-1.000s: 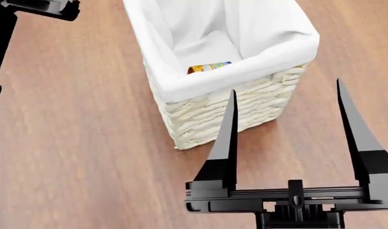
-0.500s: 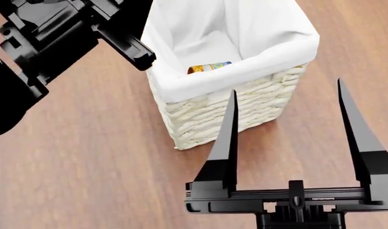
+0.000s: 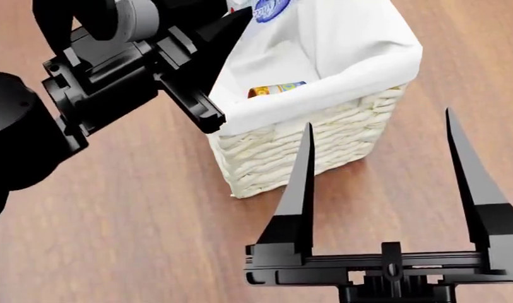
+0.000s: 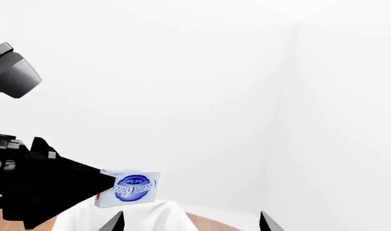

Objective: Pick up the alphabet soup and the cream cheese box, and put them in the basket.

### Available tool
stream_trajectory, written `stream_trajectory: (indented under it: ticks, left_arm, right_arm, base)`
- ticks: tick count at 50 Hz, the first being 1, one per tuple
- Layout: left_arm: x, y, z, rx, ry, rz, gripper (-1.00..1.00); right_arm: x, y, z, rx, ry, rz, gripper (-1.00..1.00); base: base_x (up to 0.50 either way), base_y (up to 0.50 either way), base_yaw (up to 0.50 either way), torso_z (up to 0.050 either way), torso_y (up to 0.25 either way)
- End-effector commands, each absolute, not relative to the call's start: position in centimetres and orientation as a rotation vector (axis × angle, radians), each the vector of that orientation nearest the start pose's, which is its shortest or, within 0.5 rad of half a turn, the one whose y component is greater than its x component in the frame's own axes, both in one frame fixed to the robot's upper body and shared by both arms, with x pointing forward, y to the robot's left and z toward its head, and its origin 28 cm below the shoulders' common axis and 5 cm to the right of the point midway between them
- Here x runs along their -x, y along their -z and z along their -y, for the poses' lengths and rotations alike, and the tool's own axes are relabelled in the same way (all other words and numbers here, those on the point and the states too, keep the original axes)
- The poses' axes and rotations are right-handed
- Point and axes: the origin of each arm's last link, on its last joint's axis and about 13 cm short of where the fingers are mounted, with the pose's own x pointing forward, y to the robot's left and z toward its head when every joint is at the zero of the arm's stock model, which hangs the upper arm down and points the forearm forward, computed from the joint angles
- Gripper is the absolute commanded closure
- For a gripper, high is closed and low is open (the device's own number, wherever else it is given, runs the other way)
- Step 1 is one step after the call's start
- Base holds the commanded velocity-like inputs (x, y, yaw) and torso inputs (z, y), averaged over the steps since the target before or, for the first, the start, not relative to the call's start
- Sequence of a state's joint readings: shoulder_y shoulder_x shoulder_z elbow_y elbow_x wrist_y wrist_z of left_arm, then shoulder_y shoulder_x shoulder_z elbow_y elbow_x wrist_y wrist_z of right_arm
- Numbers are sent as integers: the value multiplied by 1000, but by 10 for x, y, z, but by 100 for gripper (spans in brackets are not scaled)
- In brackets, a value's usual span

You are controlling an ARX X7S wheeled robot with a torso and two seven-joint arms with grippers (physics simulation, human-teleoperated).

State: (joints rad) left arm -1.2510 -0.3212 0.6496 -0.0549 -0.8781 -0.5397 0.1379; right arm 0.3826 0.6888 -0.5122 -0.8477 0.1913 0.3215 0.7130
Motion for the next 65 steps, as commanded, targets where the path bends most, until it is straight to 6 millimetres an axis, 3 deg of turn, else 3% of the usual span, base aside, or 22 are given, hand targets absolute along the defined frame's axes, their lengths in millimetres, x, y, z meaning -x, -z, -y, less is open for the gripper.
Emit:
stream_trajectory:
  ticks: [1,43,44,65]
  left_arm:
    - [-344,-294,-158,-87,875,250,100]
    - [-356,-288,-156,-87,828,219,100]
    - [-356,-288,-156,-88,832,219,-100]
    - [-356,-286,-156,-80,829,209,-100]
  right_arm:
    - [-194,-194,100,254,19,722,-100]
    - [-191,-196,100,254,19,722,-100]
    - [-191,-196,99,254,18,721,-100]
    - [-191,-196,100,251,17,723,-100]
  base:
    - [0,0,0,0,0]
    - [0,0,0,0,1]
    - [0,0,0,0,0]
    - [0,0,0,0,0]
